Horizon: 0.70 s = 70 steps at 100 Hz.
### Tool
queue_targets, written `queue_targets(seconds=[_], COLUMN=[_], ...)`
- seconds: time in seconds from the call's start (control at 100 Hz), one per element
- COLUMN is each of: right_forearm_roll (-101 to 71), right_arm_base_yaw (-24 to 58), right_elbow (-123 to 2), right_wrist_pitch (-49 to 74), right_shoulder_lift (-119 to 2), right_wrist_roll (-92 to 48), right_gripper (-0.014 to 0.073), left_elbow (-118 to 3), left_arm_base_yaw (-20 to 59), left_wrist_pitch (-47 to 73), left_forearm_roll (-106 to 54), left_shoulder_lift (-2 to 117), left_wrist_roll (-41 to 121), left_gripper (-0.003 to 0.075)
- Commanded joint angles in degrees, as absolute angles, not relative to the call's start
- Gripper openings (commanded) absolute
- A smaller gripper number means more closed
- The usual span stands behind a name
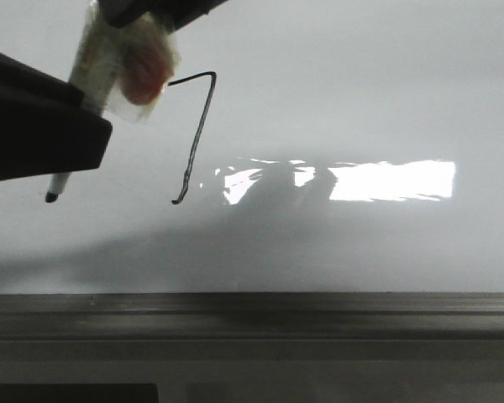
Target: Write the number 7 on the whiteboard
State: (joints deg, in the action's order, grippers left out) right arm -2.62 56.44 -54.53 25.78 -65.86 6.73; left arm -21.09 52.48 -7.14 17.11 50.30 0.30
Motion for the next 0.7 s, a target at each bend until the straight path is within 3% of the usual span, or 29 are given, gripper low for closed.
queue_targets(seconds=[0.0,0.18,0.25,0.38,0.44,0.69], right_forearm_roll=[-2.7,-2.7,-2.7,-1.3,-1.3,-1.2], right_arm_base_yaw=[56.5,56.5,56.5,55.8,55.0,54.0], right_elbow=[-56.5,-56.5,-56.5,-56.5,-56.5,-56.5], right_wrist_pitch=[22.5,22.2,22.0,21.3,21.2,22.5], right_shoulder_lift=[-64.7,-64.7,-64.7,-64.7,-64.7,-64.7], right_wrist_roll=[6.3,6.3,6.3,6.3,6.3,6.3], right_gripper=[-0.0063,-0.0047,0.0055,0.0397,0.0463,0.0400], left_elbow=[-23.0,-23.0,-23.0,-23.2,-24.0,-25.6], left_arm_base_yaw=[52.7,52.7,52.7,52.6,51.7,43.7], left_wrist_pitch=[-11.5,-11.5,-11.5,-9.7,-8.0,-0.5], left_forearm_roll=[15.8,14.8,12.8,-1.6,-9.8,-31.0], left_shoulder_lift=[50.2,50.2,50.2,50.2,50.2,50.2], left_wrist_roll=[0.0,0.0,0.0,0.0,0.0,0.0], left_gripper=[-0.0020,-0.0020,-0.0020,-0.0020,-0.0020,-0.0020])
